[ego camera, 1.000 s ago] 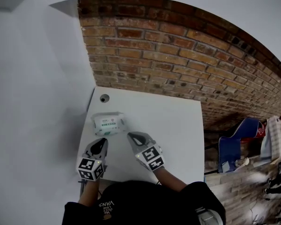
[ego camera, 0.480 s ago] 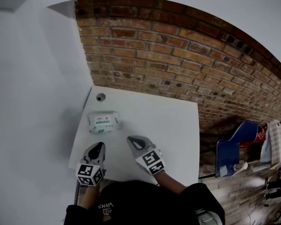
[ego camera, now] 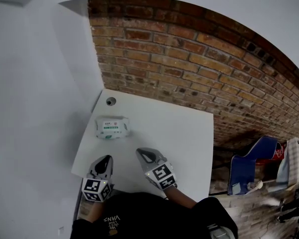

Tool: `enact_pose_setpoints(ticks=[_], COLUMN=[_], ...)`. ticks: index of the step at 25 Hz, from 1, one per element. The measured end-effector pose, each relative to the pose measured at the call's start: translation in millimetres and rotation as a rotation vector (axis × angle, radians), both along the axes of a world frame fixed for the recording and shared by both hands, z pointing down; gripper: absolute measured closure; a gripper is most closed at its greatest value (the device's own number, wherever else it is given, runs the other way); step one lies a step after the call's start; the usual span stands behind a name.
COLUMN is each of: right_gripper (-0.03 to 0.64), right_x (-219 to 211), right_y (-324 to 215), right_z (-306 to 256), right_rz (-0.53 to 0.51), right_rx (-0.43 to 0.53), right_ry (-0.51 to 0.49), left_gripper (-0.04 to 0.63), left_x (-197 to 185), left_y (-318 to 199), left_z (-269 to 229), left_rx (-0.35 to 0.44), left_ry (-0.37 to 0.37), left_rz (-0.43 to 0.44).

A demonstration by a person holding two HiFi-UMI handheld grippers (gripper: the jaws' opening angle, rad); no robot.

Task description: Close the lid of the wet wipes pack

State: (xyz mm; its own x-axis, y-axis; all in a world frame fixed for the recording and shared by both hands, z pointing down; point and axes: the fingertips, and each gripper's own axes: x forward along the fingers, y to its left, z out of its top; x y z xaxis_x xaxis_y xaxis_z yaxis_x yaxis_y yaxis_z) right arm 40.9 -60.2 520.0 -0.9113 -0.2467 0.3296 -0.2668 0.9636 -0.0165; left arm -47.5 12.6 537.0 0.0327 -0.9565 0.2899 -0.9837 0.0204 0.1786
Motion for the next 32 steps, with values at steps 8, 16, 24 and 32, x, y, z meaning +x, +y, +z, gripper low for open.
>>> enact_pose_setpoints(ticks=[8,16,24,32], right_gripper=[0.620,0.620,0.620,0.620], right_x=[5,10,10,7], right_y=[6,8,15,17], right_z=[1,0,0,-5], right_rz=[-0.008,0.004,-0.008,-0.015], right_rx=[-0.010,0.007,0.015,0.038], right_ry=[0.002,0.014,0.028,0.024], left_gripper=[0.561,0.561,0.561,0.561], left_x=[1,0,3,6], left_y=[7,12,20,24], left_z=[-3,-10,-16,-15], left_rx=[0.013,0.024,0.036,0.047], left_ry=[-0.010,-0.013,-0.014,-0.010], left_rz=[-0.026,-0.045,-0.053,-0.043])
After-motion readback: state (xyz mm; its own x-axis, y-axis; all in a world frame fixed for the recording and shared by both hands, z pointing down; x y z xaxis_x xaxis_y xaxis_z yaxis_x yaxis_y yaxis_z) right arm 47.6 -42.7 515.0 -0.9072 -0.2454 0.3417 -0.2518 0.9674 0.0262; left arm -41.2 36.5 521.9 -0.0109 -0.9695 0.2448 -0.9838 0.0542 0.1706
